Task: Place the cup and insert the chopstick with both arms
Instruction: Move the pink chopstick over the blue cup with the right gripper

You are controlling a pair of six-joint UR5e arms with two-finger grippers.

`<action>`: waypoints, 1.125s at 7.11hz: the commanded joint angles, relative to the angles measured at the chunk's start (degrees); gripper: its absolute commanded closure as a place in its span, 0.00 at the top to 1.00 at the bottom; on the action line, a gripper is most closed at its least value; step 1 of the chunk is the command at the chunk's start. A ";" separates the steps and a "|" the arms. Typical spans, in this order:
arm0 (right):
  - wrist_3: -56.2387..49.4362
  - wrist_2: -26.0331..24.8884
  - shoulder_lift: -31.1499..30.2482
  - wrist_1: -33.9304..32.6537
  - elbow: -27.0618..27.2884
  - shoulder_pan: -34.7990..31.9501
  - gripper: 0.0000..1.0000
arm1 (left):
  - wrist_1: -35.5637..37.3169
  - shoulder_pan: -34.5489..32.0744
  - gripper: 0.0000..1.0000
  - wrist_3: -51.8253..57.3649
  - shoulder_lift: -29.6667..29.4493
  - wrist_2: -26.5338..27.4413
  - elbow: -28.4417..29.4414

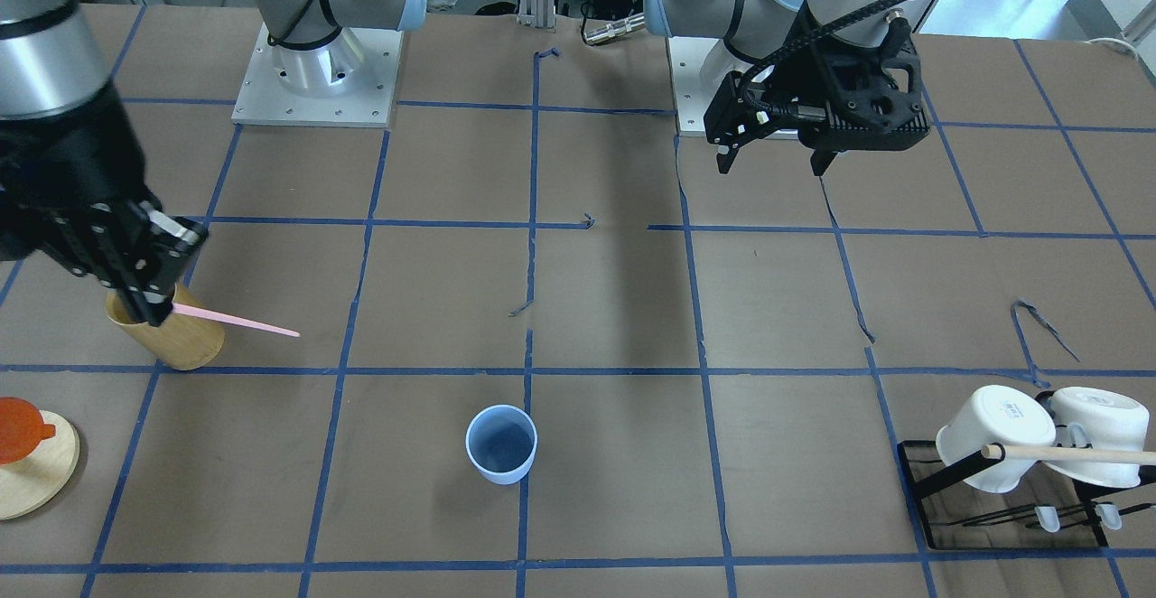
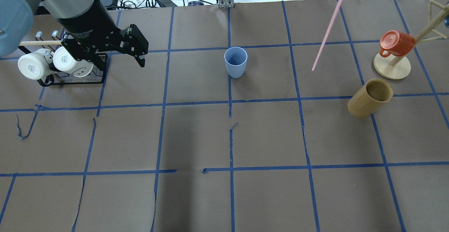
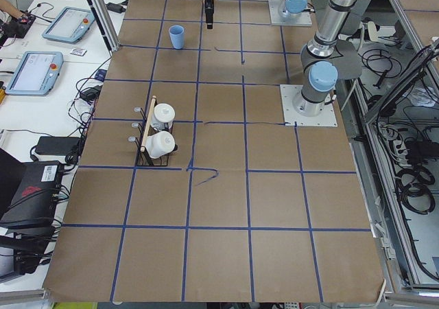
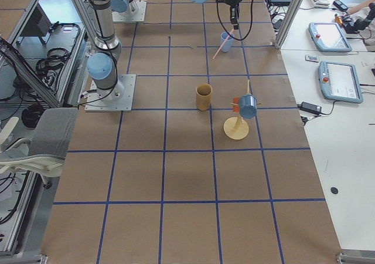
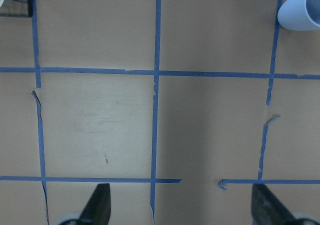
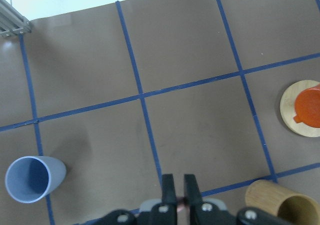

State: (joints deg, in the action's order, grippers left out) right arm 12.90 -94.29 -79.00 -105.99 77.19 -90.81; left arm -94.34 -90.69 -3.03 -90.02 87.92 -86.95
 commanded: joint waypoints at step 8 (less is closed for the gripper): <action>9.42 -7.22 9.38 -22.76 0.16 -18.35 0.00 | 0.38 0.34 1.00 0.04 0.29 -0.38 -0.42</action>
State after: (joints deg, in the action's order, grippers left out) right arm 22.17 -101.62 -70.84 -126.63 77.30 -108.96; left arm -93.95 -90.41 -2.99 -89.74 87.62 -87.36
